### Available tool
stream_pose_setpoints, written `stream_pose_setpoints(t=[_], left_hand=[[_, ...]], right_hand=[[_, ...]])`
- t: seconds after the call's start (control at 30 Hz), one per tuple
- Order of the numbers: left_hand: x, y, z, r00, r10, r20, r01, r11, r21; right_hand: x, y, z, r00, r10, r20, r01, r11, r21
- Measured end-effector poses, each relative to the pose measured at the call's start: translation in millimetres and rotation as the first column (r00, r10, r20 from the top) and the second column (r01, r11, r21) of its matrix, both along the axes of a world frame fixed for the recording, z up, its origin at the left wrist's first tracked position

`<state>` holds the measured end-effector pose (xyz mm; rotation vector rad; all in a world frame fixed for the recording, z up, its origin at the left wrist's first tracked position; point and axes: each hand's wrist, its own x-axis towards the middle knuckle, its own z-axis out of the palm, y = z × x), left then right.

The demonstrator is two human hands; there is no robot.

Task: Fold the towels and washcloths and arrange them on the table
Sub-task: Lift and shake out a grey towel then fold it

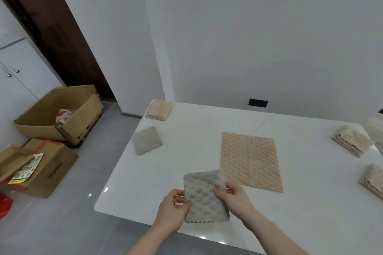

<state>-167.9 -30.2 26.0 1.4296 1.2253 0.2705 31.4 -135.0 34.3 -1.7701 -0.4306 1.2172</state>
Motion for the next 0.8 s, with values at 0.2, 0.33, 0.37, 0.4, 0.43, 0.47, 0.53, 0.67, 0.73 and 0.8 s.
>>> stream_pose_setpoints(t=[0.2, 0.33, 0.37, 0.4, 0.43, 0.47, 0.53, 0.67, 0.73, 0.8], left_hand=[[-67, 87, -18, 0.990, -0.119, -0.074, 0.119, 0.993, 0.000], [-99, 130, -27, 0.977, -0.177, -0.118, 0.181, 0.983, 0.022], [-105, 137, -29, 0.972, -0.194, -0.133, 0.199, 0.980, 0.025], [-109, 143, -32, 0.966, -0.215, -0.146, 0.222, 0.975, 0.030], [-112, 149, -35, 0.960, -0.234, -0.156, 0.242, 0.970, 0.034], [-115, 154, -38, 0.955, -0.246, -0.165, 0.254, 0.967, 0.032], [-117, 165, -41, 0.949, -0.254, -0.188, 0.265, 0.964, 0.031], [-123, 180, -45, 0.943, -0.247, -0.225, 0.259, 0.966, 0.024], [-128, 192, -46, 0.937, -0.248, -0.245, 0.261, 0.965, 0.022], [-136, 205, -47, 0.926, -0.257, -0.278, 0.268, 0.963, 0.001]], right_hand=[[-71, 61, -26, 0.999, -0.038, -0.021, 0.035, 0.994, -0.105], [-116, 92, -35, 0.995, -0.093, -0.021, 0.089, 0.983, -0.160], [-124, 95, -38, 0.995, -0.095, -0.015, 0.091, 0.980, -0.179], [-132, 97, -44, 0.994, -0.105, -0.011, 0.101, 0.977, -0.186], [-139, 100, -45, 0.993, -0.116, -0.012, 0.111, 0.973, -0.200], [-144, 102, -46, 0.993, -0.115, -0.025, 0.108, 0.974, -0.202], [-149, 109, -56, 0.992, -0.123, -0.040, 0.111, 0.970, -0.216], [-157, 132, -62, 0.990, -0.126, -0.069, 0.106, 0.966, -0.234], [-163, 147, -66, 0.989, -0.118, -0.088, 0.094, 0.966, -0.239], [-174, 161, -69, 0.989, -0.111, -0.101, 0.082, 0.964, -0.251]])
